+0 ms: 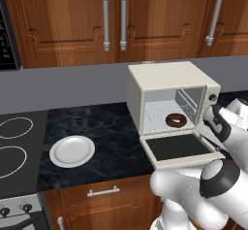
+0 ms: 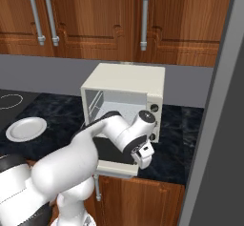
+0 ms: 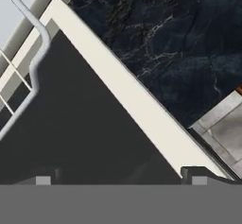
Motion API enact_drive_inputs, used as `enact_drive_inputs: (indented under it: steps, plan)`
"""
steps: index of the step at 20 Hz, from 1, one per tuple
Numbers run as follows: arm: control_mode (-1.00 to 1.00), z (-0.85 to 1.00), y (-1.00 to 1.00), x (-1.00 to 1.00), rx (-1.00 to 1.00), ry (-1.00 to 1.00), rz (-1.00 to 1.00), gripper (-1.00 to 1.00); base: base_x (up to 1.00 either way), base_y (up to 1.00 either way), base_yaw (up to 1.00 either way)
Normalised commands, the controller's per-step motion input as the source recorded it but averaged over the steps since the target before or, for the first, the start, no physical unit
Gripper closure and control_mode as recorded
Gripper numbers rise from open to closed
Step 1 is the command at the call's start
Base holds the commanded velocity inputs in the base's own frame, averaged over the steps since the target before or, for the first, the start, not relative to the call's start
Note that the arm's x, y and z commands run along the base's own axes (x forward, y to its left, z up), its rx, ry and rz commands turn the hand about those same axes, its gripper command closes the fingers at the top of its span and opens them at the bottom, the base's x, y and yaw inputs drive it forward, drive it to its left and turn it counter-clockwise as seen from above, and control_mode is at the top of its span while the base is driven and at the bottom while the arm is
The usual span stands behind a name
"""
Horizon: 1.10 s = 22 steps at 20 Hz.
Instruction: Pick up the bagel from the plate, place it on the toaster oven rack, close the door, and set the timer.
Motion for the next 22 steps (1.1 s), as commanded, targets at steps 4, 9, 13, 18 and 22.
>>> enact_drive_inputs:
  steps: [4, 9, 13, 18, 22]
  plan:
    - [-1.00, -0.08, 0.00, 0.25, 0.00, 0.00, 0.00, -1.00, 0.00, 0.00, 0.00]
    - [-1.00, -0.05, 0.00, 0.27, 0.00, 0.00, 0.00, -1.00, 0.00, 0.00, 0.00]
    - [-1.00, -0.04, 0.02, 0.32, 0.00, -0.02, 0.00, -1.00, 0.00, 0.00, 0.00]
    - [-1.00, 0.00, 0.09, 0.36, 0.00, -0.05, -0.02, -1.00, 0.00, 0.00, 0.00]
    - [-1.00, 0.02, 0.21, 0.51, 0.00, -0.08, -0.04, -1.00, 0.00, 0.00, 0.00]
